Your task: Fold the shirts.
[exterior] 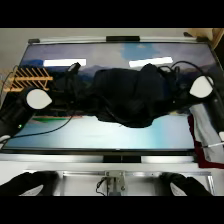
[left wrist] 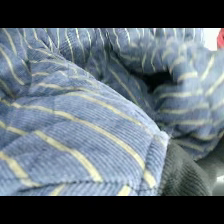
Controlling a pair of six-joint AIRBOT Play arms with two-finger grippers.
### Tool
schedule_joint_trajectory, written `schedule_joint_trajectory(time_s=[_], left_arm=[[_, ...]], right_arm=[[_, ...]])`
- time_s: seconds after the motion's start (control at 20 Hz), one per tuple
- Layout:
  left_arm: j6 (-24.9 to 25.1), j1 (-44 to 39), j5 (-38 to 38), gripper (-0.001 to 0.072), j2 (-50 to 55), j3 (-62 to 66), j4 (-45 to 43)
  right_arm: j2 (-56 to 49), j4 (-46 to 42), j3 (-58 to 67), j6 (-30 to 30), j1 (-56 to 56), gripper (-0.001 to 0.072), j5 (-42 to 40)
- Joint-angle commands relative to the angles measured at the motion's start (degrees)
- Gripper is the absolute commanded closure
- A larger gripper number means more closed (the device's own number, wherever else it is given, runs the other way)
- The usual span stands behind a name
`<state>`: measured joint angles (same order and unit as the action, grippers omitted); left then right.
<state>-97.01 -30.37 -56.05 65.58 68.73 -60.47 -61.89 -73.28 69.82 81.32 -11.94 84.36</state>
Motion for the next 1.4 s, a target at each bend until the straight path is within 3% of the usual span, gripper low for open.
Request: schedule_joint_trajectory(time_s=[0.0,0.1,0.3,0.55,0.75,0.9,1.05,1.1,1.15,1.2,1.25,1.35], left_arm=[[3.0,5.7,-7.0,0.0649,-0.8,0.6,0.4],[3.4,9.7,-12.8,0.0649,-2.2,2.4,0.4],[3.5,10.9,-13.7,0.065,-8.1,10.4,0.5],[-0.5,10.7,-13.8,0.065,-16.4,20.0,-1.7],[-5.3,10.7,-24.8,0.065,-17.2,14.8,-11.3],[-5.3,10.7,-19.1,0.0649,-16.1,3.1,-12.0],[-5.3,10.7,-16.2,0.0645,-11.5,-2.7,-11.6],[-4.9,10.8,-16.2,0.061,-9.9,-2.6,-11.6],[-3.5,10.8,-16.2,0.0501,-8.6,-2.3,-11.6],[-1.8,11.0,-16.5,0.0318,-7.9,-1.7,-11.6],[-0.2,11.6,-17.3,0.0184,-7.7,-0.8,-11.6],[4.3,14.1,-21.1,0.0156,-8.0,3.1,-11.9]], right_arm=[[1.9,4.4,-1.2,-4.0,0.0,0.0618,0.9],[4.7,5.4,1.0,-1.8,0.0,0.0618,1.8],[9.5,14.2,13.9,3.2,0.0,0.0618,2.9],[10.8,9.2,28.2,8.6,0.0,0.0618,3.3],[7.0,5.6,26.8,7.7,0.0,0.0618,13.4],[2.7,7.8,20.7,4.8,-0.1,0.0618,10.0],[-3.1,16.4,17.4,2.4,-0.1,0.0618,4.7],[-5.0,18.6,17.4,2.0,-0.1,0.0618,3.3],[-6.3,19.7,17.4,1.9,-0.1,0.0618,2.4],[-7.3,20.3,17.4,1.9,-0.1,0.0618,2.1],[-7.9,20.0,17.4,1.9,-0.1,0.0618,2.1],[-8.1,18.3,17.4,2.0,-0.1,0.0618,2.1]])
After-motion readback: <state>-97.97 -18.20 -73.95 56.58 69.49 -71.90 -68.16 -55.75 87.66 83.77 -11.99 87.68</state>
